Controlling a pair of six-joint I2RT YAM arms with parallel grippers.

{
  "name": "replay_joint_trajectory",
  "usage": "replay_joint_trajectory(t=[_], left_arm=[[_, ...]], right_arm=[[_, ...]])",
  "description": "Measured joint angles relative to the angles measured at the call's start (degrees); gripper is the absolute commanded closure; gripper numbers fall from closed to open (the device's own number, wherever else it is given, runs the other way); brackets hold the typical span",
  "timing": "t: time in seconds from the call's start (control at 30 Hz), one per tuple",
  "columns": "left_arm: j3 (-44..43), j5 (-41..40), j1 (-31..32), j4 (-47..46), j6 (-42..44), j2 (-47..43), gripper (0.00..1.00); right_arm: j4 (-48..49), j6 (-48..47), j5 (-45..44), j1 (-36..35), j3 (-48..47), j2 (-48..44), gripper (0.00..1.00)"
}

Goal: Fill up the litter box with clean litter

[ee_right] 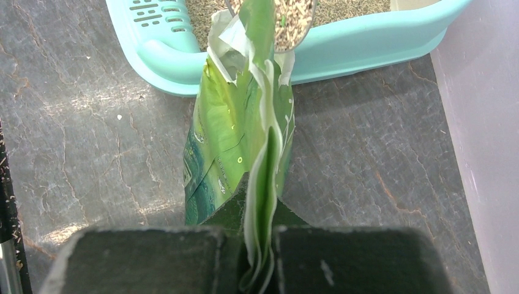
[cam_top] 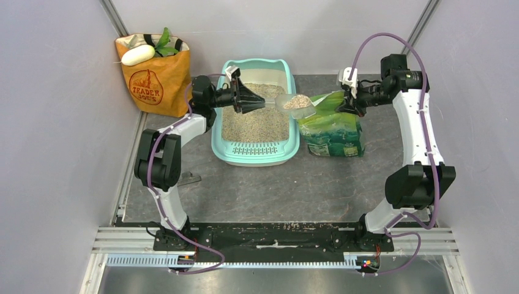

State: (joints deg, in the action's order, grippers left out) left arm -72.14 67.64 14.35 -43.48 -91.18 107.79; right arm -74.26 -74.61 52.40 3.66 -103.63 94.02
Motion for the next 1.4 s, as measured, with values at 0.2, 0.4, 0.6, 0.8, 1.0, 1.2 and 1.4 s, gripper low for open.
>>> replay_joint_trajectory(t=[0.2,0.4,0.6,0.8,1.0,1.2,1.4], left_arm=[[3.17,0.68,-3.50,-2.03,-1.60,-1.75,0.98],[5.05,1.62,-10.19,2.27,0.85,-7.13,0.98],[-3.98,-4.13,-14.29,41.48,28.44,-11.13,0.98],[-16.20,-19.37,-13.05,72.28,52.72,-11.67,0.98],[-20.68,-35.17,-8.52,87.78,65.59,-11.96,0.98],[-25.03,-47.19,0.90,95.25,78.64,-12.13,0.98],[-29.57,-54.18,6.84,100.24,89.22,-12.04,0.98]], right_arm=[[-0.37,0.70,-0.98,-0.63,-2.34,0.07,1.00],[-0.68,0.72,-1.33,-0.81,-5.40,0.35,1.00],[-2.16,0.70,-2.08,-0.83,-7.56,1.18,1.00],[-3.21,0.70,-2.95,-0.94,-8.61,1.62,1.00],[-3.82,0.70,-5.03,-2.03,-8.70,1.62,1.00],[-4.07,0.68,-5.68,-2.43,-8.70,1.62,1.00],[-4.24,0.70,-5.75,-2.71,-10.23,2.67,1.00]])
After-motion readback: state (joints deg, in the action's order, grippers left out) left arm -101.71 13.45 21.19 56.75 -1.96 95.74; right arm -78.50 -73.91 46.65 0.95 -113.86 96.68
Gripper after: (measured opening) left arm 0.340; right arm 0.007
